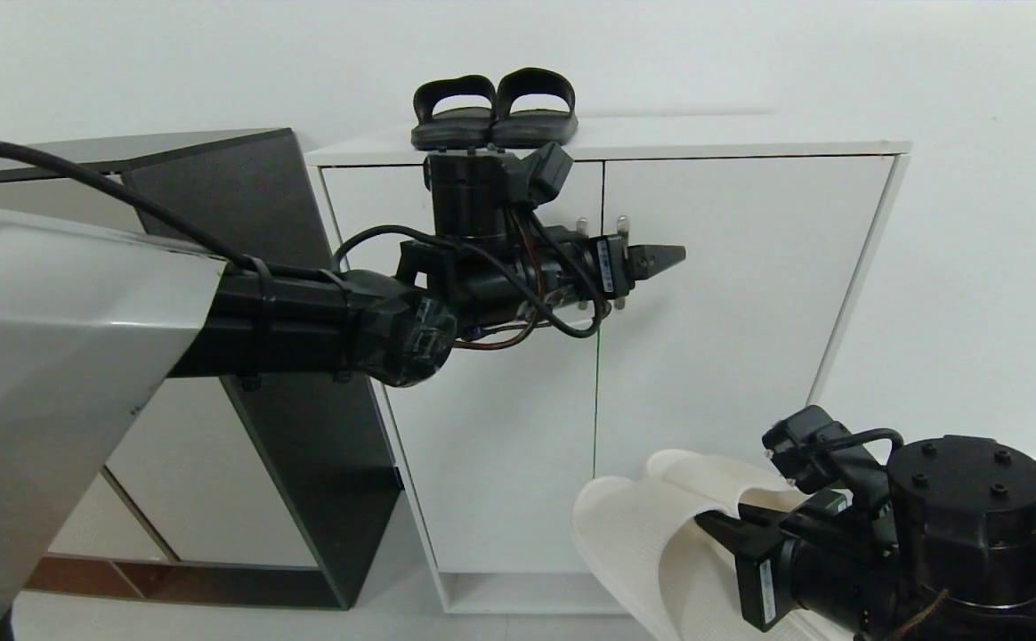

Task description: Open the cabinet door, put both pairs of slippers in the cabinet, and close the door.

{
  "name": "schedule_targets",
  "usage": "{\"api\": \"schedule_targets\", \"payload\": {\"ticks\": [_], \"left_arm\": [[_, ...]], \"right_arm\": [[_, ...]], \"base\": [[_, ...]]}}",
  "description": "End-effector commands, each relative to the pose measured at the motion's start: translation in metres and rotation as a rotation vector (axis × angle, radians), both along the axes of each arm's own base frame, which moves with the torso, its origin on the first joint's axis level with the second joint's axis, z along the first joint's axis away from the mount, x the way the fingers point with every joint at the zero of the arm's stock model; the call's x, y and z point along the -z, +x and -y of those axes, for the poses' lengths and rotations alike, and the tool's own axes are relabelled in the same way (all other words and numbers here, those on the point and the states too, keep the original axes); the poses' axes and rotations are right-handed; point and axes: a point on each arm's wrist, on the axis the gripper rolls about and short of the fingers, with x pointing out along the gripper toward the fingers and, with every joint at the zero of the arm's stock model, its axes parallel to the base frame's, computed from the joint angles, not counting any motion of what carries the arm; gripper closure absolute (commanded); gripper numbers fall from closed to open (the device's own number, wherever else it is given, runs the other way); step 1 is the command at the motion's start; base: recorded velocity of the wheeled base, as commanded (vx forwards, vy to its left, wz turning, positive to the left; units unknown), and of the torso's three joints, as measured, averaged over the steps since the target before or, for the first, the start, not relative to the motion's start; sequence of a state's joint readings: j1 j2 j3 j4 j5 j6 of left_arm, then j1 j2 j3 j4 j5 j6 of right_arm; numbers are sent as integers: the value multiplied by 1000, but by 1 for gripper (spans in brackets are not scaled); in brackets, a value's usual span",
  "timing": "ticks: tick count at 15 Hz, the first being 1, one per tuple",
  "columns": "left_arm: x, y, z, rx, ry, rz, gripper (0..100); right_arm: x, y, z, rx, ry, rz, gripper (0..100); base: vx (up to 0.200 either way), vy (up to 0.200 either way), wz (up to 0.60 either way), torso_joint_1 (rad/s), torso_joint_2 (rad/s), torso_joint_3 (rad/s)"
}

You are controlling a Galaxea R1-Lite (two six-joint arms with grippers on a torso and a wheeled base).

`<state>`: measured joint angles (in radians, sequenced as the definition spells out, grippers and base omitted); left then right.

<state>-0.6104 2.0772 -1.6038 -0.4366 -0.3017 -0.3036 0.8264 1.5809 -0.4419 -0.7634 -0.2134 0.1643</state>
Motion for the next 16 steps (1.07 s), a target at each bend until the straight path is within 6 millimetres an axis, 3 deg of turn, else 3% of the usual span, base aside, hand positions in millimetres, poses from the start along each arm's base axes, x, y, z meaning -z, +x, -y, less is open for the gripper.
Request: {"api": "schedule_targets", "payload": {"ticks": [1,10,11,16], "left_arm": [[3,4,3,-1,4,-5,0],[0,9,13,14,3,-4,0],[2,9,14,16,6,-9,100],[2,11,15,16,2,-10,100]], "right_arm": [[1,0,0,-1,-1,-1,100],[1,0,-1,-2,-1,-1,100],[1,0,-1,-4,-1,-2,100],[2,-2,0,-32,3,-13,100]], "base": [[0,0,0,0,0,0],[0,0,0,0,0,0],[0,0,0,0,0,0],[0,0,0,0,0,0]]}}
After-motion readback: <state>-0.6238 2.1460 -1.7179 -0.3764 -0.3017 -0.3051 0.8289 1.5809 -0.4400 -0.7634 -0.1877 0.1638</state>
